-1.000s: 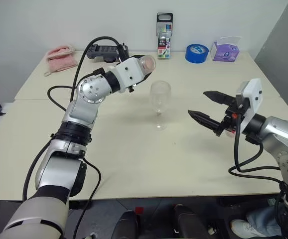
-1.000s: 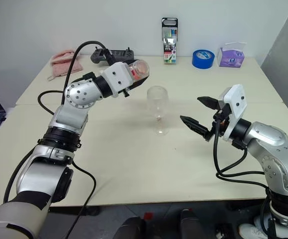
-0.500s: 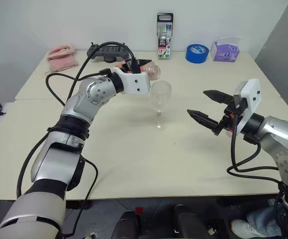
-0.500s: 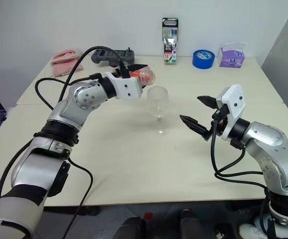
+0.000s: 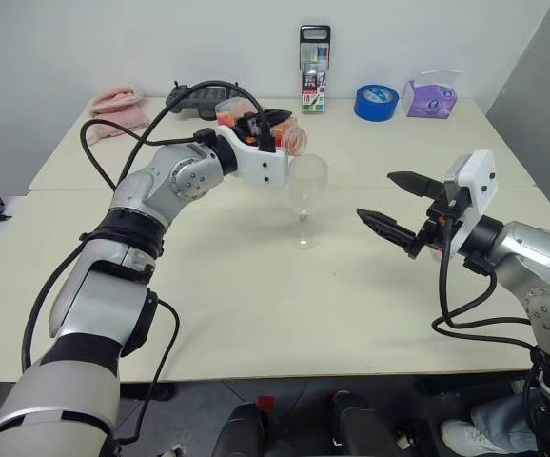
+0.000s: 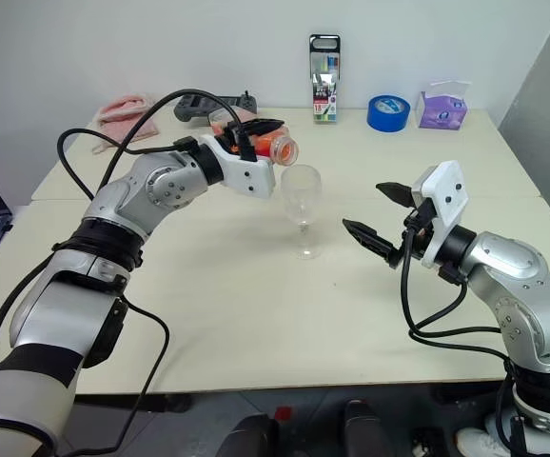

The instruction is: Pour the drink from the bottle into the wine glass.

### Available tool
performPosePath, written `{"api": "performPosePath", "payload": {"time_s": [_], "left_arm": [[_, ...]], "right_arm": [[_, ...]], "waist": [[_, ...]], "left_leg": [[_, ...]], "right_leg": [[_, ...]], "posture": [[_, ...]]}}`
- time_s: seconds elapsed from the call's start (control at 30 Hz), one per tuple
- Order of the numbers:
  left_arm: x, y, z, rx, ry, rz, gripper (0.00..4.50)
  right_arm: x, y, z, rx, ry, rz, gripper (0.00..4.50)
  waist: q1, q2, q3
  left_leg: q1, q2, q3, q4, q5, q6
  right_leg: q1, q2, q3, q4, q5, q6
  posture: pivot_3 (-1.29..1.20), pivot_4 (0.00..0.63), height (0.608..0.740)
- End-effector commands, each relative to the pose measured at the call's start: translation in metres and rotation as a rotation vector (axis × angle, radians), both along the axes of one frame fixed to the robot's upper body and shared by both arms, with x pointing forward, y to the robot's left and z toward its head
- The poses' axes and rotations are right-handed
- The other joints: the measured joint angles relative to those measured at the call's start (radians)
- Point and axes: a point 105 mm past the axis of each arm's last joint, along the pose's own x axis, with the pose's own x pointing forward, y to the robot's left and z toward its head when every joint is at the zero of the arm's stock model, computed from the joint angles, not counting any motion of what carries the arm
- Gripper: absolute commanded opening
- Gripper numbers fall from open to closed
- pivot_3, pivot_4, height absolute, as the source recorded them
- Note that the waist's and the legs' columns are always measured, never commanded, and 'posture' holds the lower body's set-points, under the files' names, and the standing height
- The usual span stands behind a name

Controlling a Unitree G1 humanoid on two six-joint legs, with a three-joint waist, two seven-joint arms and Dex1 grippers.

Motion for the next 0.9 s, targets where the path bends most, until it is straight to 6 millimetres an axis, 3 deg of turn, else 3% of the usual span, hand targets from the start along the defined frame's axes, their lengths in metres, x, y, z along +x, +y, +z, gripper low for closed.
{"api": "performPosePath", "payload": {"time_s": [0.03,0.9], "left_arm": [[-0.0047,-0.0042,0.0276,0.0,-0.106,-0.025,1.73],[-0.0076,-0.0069,0.0345,0.05,-0.182,-0.05,1.71]], "right_arm": [[-0.0027,0.0032,0.0123,0.009,-0.062,0.009,4.5],[-0.0016,0.0099,0.0089,0.006,-0.06,0.024,4.5]], "waist": [[0.0,0.0,0.0],[0.0,0.0,0.0]], "left_leg": [[0.0,0.0,0.0,0.0,0.0,0.0],[0.0,0.0,0.0,0.001,0.0,0.0]], "right_leg": [[0.0,0.0,0.0,0.0,0.0,0.0],[0.0,0.0,0.0,0.002,0.0,0.0]], "posture": [[0.0,0.15,0.74],[0.0,0.15,0.74]]}}
